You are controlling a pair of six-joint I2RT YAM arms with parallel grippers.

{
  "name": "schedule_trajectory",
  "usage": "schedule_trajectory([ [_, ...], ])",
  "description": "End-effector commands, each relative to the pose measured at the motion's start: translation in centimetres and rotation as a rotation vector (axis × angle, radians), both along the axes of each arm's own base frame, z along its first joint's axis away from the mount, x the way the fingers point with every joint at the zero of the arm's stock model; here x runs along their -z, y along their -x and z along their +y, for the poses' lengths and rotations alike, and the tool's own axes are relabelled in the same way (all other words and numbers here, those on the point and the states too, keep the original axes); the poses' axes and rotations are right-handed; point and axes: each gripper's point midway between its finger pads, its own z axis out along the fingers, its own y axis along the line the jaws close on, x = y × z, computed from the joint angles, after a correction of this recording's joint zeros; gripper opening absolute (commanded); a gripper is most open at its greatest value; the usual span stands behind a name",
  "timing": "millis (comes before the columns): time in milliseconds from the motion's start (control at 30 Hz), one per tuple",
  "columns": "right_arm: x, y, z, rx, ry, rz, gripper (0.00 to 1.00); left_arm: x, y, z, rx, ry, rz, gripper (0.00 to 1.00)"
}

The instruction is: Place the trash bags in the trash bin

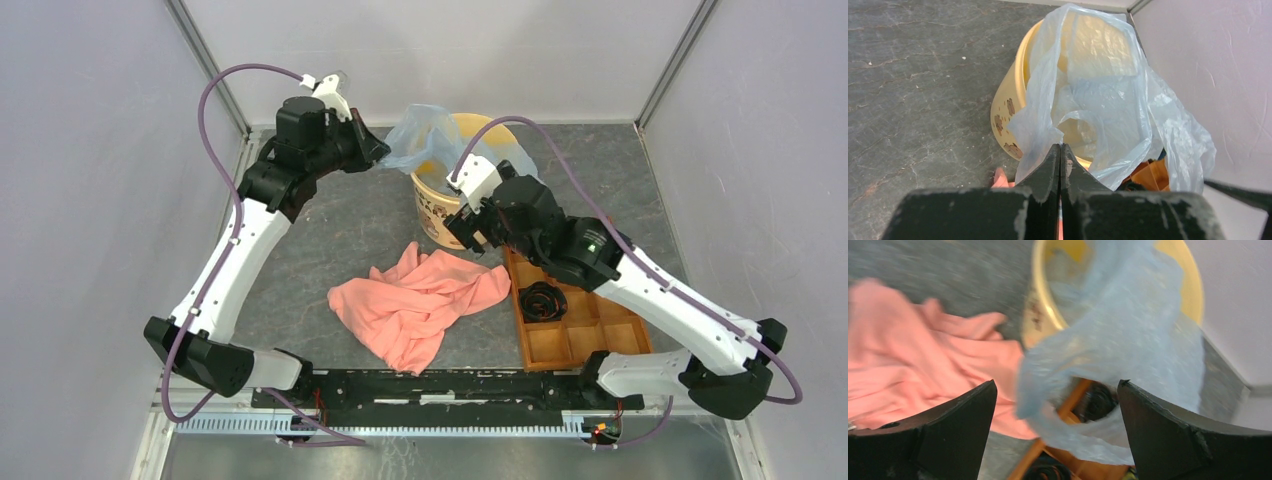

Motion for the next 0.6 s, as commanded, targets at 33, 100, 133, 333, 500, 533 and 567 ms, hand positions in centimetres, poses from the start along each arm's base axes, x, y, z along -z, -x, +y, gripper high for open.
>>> schedule_trajectory([
  [33,-2.1,-3.8,-4.1,0.310,0.031,-0.183,0.86,-0.7,1.0,0.1,0.120,-0.109,-0.070,0.02],
  [100,-2.5,-4.8,-3.4,0.291,-0.048,-0.183,0.58,-0.4,1.0,0.7,0.113,-0.158,-0.079,0.02],
  [133,-2.6,-5.8,-3.3,0.282,-0.091,-0.170,0.46,-0.3,1.0,1.1,0.105,-0.182,-0.086,0.02],
  [333,-3.6,-9.7,-0.1,0.076,-0.286,-0.057,0.03,-0.3,1.0,2.5,0.066,-0.251,-0.100,0.04],
  [500,-3.2,-10.9,2.6,-0.014,-0.379,0.032,0.00,-0.7,2.1,3.3,-0.015,-0.175,-0.071,0.49],
  [533,-2.8,-11.3,2.7,-0.017,-0.390,0.052,0.00,-0.8,2.5,3.7,-0.044,-0.155,-0.064,0.64],
  [567,-2.4,-11.6,2.8,-0.015,-0.403,0.073,0.00,-0.8,2.8,3.9,-0.072,-0.129,-0.052,0.74],
])
